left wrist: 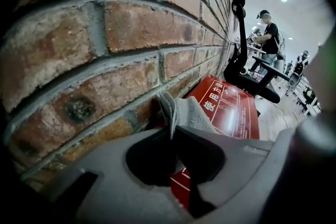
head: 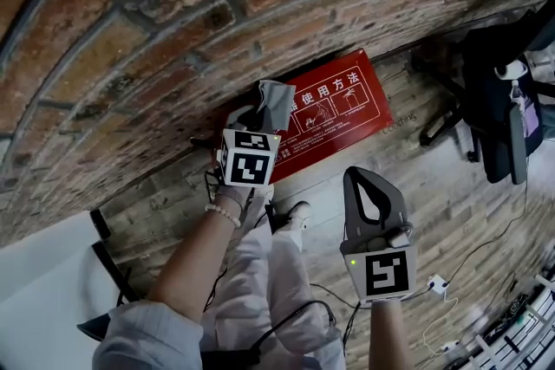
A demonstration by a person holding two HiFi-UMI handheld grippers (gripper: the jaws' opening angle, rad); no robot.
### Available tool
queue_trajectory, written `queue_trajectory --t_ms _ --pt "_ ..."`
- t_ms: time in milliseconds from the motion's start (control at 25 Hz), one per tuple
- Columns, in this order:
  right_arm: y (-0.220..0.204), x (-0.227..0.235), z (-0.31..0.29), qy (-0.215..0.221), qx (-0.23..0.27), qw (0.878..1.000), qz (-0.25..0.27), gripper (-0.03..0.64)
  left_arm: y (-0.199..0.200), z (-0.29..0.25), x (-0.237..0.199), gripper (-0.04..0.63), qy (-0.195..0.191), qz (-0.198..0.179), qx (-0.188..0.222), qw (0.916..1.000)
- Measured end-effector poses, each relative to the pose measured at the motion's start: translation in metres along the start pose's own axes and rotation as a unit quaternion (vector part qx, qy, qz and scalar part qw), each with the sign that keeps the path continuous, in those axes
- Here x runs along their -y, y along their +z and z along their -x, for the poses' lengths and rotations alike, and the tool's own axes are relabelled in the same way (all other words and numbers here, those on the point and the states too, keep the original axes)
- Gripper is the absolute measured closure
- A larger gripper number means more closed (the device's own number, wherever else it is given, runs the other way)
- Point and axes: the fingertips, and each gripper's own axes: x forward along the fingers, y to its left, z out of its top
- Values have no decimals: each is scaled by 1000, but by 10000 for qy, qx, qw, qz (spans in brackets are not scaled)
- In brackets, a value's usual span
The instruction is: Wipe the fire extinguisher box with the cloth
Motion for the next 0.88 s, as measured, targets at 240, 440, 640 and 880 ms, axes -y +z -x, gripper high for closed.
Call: queue_trajectory --t_ms 240,440,640,880 --pt "5 -8 -3 53 8 10000 34 606 -16 16 -21 580 204 94 -6 9997" --pt "7 -12 -6 74 18 10000 44 606 -29 25 -30 580 281 68 -36 9996" --pt "9 -15 -6 67 37 10000 15 606 -39 35 -38 580 368 117 -62 9992" --pt "6 -18 -5 74 -6 10000 33 606 -49 43 -41 580 440 -67 -132 9989"
